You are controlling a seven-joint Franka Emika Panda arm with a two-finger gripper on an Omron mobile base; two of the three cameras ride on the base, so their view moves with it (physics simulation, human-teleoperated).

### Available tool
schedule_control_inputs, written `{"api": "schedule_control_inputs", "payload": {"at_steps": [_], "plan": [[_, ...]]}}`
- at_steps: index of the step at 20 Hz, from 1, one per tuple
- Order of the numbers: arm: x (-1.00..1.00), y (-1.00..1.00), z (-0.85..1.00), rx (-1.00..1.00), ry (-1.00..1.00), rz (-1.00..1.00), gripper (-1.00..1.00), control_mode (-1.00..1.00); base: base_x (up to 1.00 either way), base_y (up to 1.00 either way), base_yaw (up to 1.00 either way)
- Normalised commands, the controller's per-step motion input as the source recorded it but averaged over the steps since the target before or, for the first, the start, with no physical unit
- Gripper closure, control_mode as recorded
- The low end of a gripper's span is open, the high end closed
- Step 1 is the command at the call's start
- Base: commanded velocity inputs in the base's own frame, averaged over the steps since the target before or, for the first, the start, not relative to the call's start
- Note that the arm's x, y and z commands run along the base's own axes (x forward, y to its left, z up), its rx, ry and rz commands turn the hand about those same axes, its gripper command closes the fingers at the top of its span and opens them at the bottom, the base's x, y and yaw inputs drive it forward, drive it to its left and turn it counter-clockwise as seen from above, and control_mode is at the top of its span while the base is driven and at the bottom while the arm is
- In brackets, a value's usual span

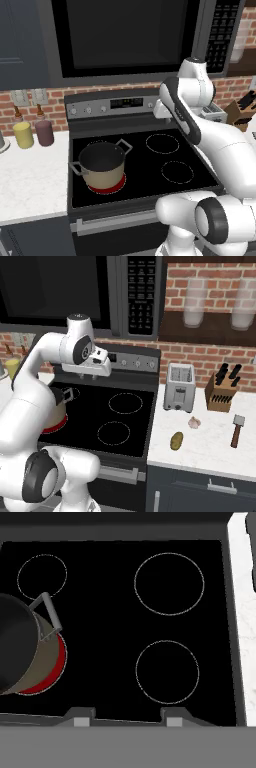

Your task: Put the potato and garlic in the pot. Retrieve the spatula and lightly stir the vegetables in the pot.

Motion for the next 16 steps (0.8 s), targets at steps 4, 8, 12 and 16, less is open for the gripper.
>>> {"api": "schedule_control_inputs", "payload": {"at_steps": [4, 8, 12, 16], "plan": [[-0.13, -0.05, -0.01, 0.00, -0.04, 0.00, -1.00, -1.00, 0.00, 0.00, 0.00], [-0.38, -0.71, -0.06, 0.00, -0.19, 0.00, -1.00, -1.00, 0.00, 0.00, 0.00], [-0.23, -1.00, -0.12, 0.00, -0.08, -0.02, -1.00, -1.00, 0.00, 0.00, 0.00], [-0.04, -1.00, -0.26, 0.00, 0.00, -0.04, -1.00, -1.00, 0.00, 0.00, 0.00]]}}
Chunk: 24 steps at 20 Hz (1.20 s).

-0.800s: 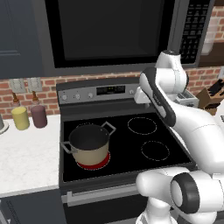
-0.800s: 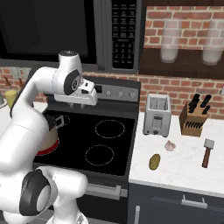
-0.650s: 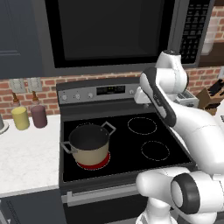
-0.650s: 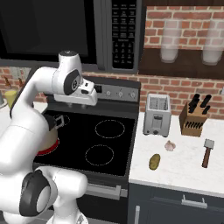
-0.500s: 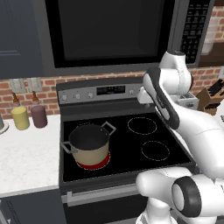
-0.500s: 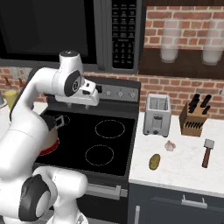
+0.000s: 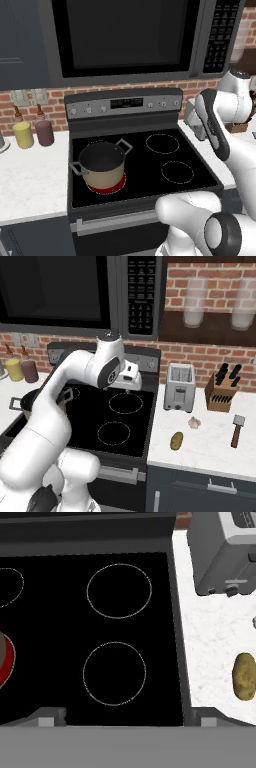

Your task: Put the potato and garlic in the pot. Retrieve the spatula and lightly stir the vegetables in the pot.

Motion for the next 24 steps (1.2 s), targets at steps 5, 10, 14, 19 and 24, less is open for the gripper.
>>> {"api": "schedule_control_inputs", "payload": {"at_steps": [5, 10, 14, 19, 24], "plan": [[0.00, -1.00, -0.35, 0.00, 0.03, -0.07, -1.00, -1.00, 0.00, 0.00, 0.00], [0.05, -0.94, -0.41, 0.00, 0.12, -0.09, -1.00, -1.00, 0.00, 0.00, 0.00], [0.10, -0.83, -0.43, 0.00, 0.14, -0.09, -1.00, -1.00, 0.00, 0.00, 0.00], [0.11, -0.55, -0.36, 0.00, 0.09, -0.02, -1.00, -1.00, 0.00, 0.00, 0.00], [0.22, -0.26, -0.40, 0.00, 0.09, 0.00, -1.00, -1.00, 0.00, 0.00, 0.00]]}}
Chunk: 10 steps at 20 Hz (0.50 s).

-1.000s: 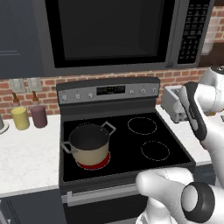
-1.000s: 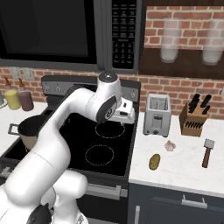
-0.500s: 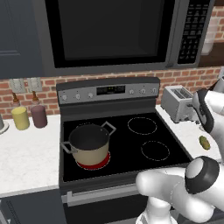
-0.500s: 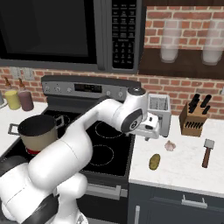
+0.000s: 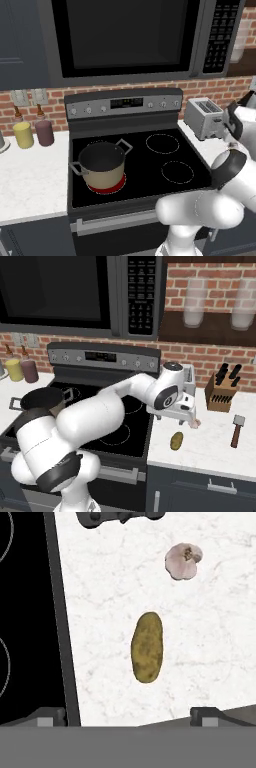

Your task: Put the potato and garlic in the pot. Retrieve the spatula and lightly stir the vegetables in the pot.

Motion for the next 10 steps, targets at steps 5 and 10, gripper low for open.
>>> {"api": "schedule_control_inputs", "payload": {"at_steps": [5, 10], "plan": [[0.25, -0.01, -0.48, 0.00, 0.08, 0.00, -1.00, -1.00, 0.00, 0.00, 0.00], [0.18, -0.06, -0.46, 0.00, 0.02, 0.00, -1.00, -1.00, 0.00, 0.00, 0.00]]}}
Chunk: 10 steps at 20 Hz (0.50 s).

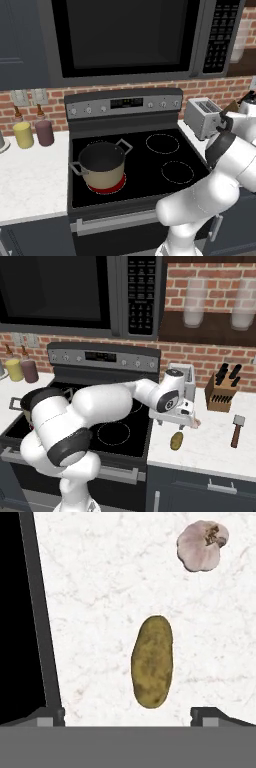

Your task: Put the potato and garlic in the pot. Retrieve the spatula and lightly stir the vegetables in the pot.

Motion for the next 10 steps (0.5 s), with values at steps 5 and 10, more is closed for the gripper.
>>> {"api": "schedule_control_inputs", "payload": {"at_steps": [5, 10], "plan": [[0.03, -0.31, -0.45, 0.00, 0.00, 0.00, -1.00, -1.00, 0.00, 0.00, 0.00], [0.00, -0.25, -0.40, 0.00, 0.00, 0.00, -1.00, -1.00, 0.00, 0.00, 0.00]]}}
